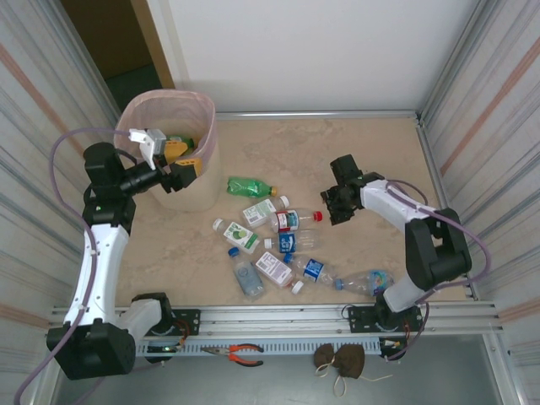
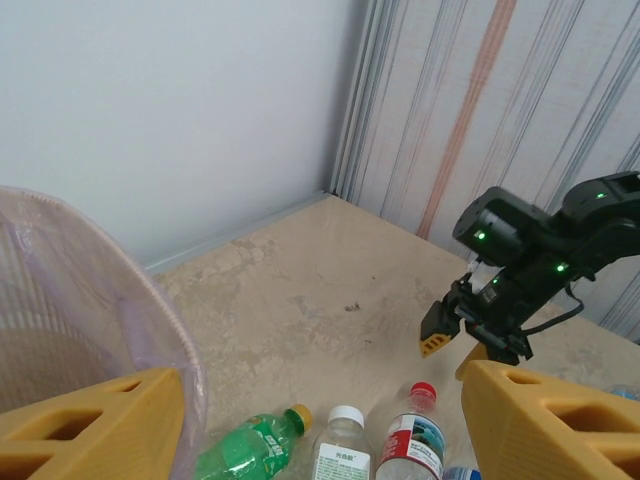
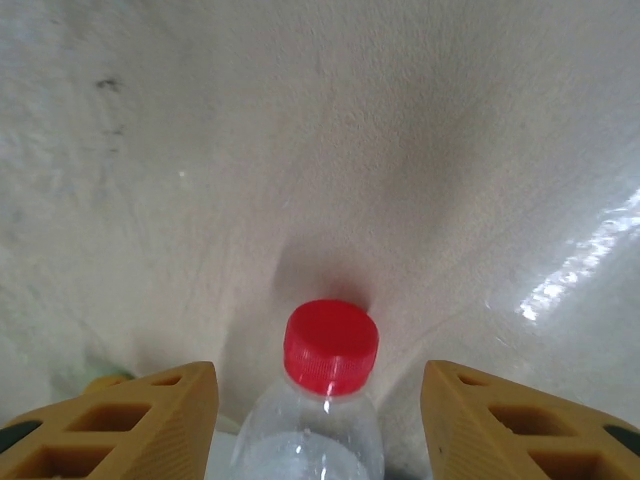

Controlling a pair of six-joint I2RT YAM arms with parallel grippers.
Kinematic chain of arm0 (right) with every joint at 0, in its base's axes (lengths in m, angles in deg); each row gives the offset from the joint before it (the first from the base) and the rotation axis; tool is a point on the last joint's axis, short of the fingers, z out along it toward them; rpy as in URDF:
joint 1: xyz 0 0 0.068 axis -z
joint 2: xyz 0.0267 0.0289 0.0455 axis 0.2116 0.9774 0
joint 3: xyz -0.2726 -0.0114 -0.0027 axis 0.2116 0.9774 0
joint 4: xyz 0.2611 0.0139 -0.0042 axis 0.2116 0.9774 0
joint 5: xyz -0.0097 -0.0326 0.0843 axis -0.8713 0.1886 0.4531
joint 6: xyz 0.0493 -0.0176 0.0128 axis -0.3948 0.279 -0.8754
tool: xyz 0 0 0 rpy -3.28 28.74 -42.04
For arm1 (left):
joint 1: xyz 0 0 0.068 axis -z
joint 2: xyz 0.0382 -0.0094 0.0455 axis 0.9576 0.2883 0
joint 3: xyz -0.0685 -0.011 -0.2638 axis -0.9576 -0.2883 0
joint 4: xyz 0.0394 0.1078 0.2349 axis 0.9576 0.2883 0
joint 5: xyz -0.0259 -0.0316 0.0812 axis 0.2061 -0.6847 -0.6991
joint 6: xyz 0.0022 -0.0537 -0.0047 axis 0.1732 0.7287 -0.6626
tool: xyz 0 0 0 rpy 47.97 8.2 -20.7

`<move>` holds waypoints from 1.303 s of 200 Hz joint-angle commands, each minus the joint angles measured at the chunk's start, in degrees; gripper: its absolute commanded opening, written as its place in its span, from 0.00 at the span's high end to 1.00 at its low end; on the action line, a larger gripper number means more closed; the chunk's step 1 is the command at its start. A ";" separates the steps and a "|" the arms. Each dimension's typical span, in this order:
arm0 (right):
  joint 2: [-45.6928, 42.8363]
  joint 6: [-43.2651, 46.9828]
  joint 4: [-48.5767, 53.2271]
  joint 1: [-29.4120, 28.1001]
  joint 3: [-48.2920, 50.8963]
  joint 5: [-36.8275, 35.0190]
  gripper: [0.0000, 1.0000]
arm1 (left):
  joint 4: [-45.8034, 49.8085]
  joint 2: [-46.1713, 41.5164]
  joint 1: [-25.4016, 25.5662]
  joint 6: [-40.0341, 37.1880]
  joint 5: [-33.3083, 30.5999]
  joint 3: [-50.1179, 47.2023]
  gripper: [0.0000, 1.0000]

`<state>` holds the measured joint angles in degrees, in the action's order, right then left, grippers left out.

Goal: Put the plastic bottles in the bin

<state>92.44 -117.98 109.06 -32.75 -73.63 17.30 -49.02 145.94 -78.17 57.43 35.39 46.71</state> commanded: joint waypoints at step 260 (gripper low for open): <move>5.20 -6.98 -5.43 0.75 0.92 3.97 0.72 | -1.72 -1.25 -0.54 0.72 1.50 -0.73 0.28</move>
<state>101.23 -123.75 102.59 -32.46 -73.45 23.79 -49.26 145.83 -78.17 57.85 35.57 46.19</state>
